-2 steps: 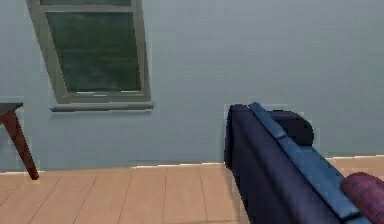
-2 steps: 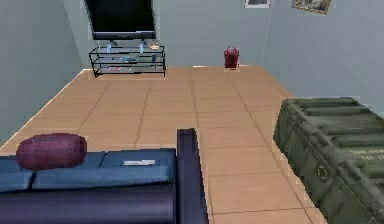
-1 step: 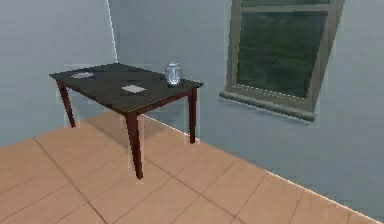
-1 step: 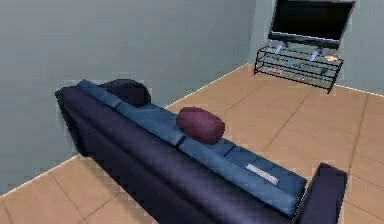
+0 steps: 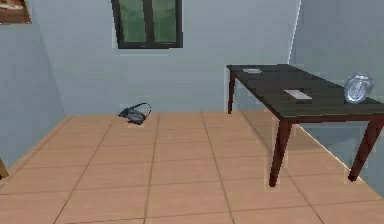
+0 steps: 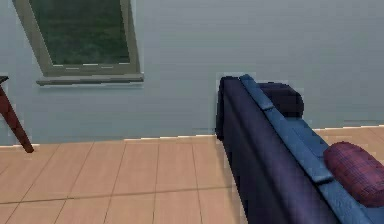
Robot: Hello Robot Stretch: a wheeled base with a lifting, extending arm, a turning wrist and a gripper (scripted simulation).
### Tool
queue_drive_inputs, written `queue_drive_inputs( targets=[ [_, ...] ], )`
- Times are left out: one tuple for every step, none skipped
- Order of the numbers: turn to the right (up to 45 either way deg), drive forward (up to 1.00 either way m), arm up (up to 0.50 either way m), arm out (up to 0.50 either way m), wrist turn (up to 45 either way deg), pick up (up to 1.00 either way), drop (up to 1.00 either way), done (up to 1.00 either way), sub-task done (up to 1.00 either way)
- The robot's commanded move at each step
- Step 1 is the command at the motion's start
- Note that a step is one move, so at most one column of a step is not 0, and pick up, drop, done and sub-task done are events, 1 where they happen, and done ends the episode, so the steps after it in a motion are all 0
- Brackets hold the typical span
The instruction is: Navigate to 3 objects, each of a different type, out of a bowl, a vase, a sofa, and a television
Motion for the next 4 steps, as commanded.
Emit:
queue_drive_inputs(
  targets=[
    [-3.0, 0.00, 0.00, 0.00, 0.0, 0.00, 0.00, 0.00, 0.00],
    [0.0, 0.10, 0.00, 0.00, 0.0, 0.00, 0.00, 0.00, 0.00],
    [-45.0, 0.00, 0.00, 0.00, 0.0, 0.00, 0.00, 0.00, 0.00],
    [-21.0, 0.00, 0.00, 0.00, 0.0, 0.00, 0.00, 0.00, 0.00]
  ],
)
